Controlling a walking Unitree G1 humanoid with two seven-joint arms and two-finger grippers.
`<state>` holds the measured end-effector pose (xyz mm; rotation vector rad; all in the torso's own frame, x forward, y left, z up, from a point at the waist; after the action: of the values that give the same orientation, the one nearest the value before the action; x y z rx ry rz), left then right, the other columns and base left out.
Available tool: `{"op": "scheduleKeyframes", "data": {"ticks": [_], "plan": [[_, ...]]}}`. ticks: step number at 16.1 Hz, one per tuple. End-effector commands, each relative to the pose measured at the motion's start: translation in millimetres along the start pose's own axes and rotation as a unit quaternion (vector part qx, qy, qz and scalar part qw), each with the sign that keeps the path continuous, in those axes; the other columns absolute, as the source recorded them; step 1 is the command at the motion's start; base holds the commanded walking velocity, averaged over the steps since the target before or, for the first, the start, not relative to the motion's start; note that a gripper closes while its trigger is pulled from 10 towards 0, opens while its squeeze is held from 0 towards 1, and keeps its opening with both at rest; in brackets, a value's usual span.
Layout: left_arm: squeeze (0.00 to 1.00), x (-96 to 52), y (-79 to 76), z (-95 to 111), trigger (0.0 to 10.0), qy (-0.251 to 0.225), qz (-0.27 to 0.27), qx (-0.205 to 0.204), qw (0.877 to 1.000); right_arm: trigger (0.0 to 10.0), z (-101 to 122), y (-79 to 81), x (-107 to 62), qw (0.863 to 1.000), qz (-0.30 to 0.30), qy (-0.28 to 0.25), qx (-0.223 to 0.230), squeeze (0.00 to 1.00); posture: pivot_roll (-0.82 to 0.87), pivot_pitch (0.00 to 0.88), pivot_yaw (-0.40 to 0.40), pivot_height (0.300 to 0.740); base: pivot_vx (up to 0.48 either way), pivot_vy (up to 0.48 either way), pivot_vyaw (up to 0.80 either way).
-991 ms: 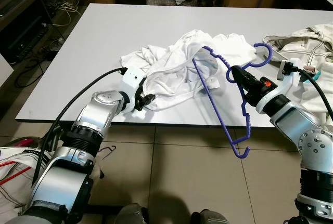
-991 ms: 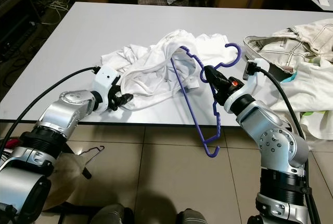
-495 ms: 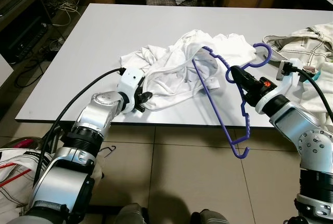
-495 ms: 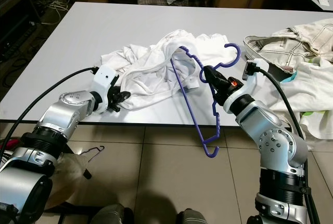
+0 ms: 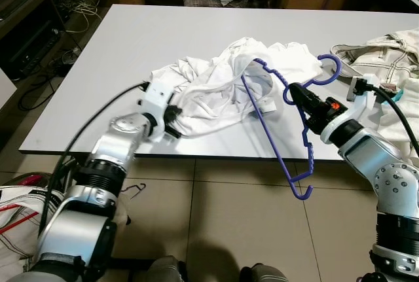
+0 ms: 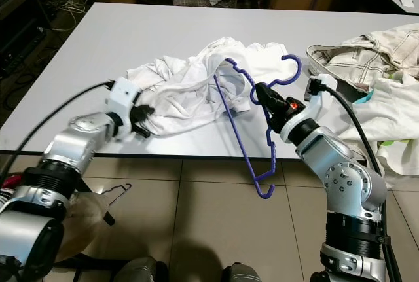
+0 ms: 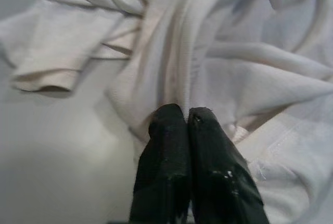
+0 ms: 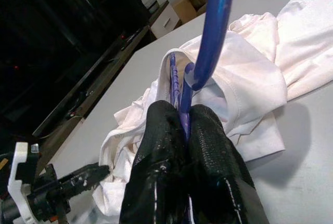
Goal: Hang hanger
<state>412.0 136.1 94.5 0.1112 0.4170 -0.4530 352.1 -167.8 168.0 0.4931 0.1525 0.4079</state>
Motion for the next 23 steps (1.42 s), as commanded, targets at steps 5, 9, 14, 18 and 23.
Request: {"op": "scheduleKeyframes", "data": {"ticks": [5,9,14,18,23], "plan": [[0.00,-9.3,13.2,43.2,0.0,-0.074,0.014,0.010,0.997,10.0,3.3,2.4,-0.1,1.000,0.006,-0.002,-0.010,0.00,-0.09,0.000,0.029,0.740,0.000,0.000,0.00],[0.00,-17.2,17.8,76.5,0.0,-0.143,0.025,0.030,0.989,10.0,5.8,1.5,-1.1,1.000,0.004,-0.006,-0.011,0.00,-0.09,0.000,0.028,0.740,0.000,0.000,0.00],[0.00,-75.8,22.7,182.4,0.0,-0.362,0.081,0.184,0.910,10.0,24.9,-8.6,-10.6,0.998,-0.012,-0.055,-0.004,0.00,-0.09,0.000,0.027,0.740,0.000,0.000,0.00],[0.00,-102.4,33.7,206.5,0.0,-0.427,0.126,0.199,0.873,10.0,31.1,-5.7,-10.8,0.997,-0.003,-0.071,-0.002,0.00,-0.09,0.000,0.022,0.740,0.000,0.000,0.00],[0.00,-89.4,21.7,191.2,0.0,-0.403,0.095,0.213,0.885,10.0,42.8,-1.4,-10.3,0.995,0.010,-0.098,0.010,0.00,-0.09,0.000,0.021,0.740,0.000,0.000,0.00]]}}
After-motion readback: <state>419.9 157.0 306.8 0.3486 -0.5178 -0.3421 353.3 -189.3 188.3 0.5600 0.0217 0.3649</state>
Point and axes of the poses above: a point about 5 cm out from each wrist's last joint towards the gripper, its own x axis pointing out of the wrist towards the gripper, its own z axis along the axis of the wrist's last joint, y = z × x, the point moved 6 cm from there along x, pointing out of the wrist towards the gripper, and after that the axes turned 6 degrees about -x, right-handed, at the moved point
